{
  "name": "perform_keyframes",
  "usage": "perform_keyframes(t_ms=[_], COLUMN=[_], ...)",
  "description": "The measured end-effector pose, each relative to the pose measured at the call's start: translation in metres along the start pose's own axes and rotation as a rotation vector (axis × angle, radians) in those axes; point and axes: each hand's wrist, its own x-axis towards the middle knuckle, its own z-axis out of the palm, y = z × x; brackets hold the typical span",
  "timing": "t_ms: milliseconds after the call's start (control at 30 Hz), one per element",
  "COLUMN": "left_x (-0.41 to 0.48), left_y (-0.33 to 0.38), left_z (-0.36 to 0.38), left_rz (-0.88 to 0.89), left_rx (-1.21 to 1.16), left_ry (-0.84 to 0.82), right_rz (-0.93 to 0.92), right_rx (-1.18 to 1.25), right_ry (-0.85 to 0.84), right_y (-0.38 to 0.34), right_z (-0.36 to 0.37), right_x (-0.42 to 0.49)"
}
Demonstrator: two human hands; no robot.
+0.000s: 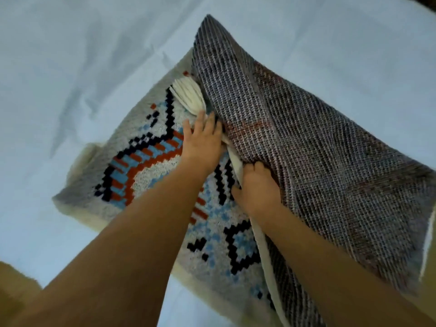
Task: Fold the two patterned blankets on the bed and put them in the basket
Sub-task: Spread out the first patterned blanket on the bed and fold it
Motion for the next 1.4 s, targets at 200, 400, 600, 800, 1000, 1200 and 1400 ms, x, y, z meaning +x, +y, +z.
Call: perform_keyframes(t_ms=[200,400,600,800,1000,1200,1400], left_x=[0.013,-0.020,-0.123,-0.227,-0.215,-0.206,-0.197], left_y=[-0.014,-0.075,-0.168,-0.236,-0.211,-0.212,-0.222], left_z=[-0.011,-0.023,-0.028,-0.012,0.005,0.012,0.005], left_rz=[0.147,0.103,0.080,-0.084,-0.248,-0.227,-0.125], left_rx=[0.110,0.190,0.389,0.177,-0.215,-0.123,-0.018], left_ry=[0.030,0.029,0.100,-0.056,-0.027,-0.046,0.056], right_rz=[0.057,-0.064,-0.273,-0.413,-0.399,-0.336,-0.320], right_rx=[-0.045,0.010,-0.047,-0.080,-0.094,-0.072,-0.138], right_ry=[-0.011,-0.021,-0.097,-0.154,-0.153,-0.206,-0.204], right_y=[-0.006,-0.040,-0.104,-0.142,-0.143,-0.144,-0.154], right_z=[-0.009,-0.010,0.029,0.076,0.085,0.086,0.085], right_x=[0.002,-0.019,-0.065,-0.098,-0.094,-0.092,-0.086])
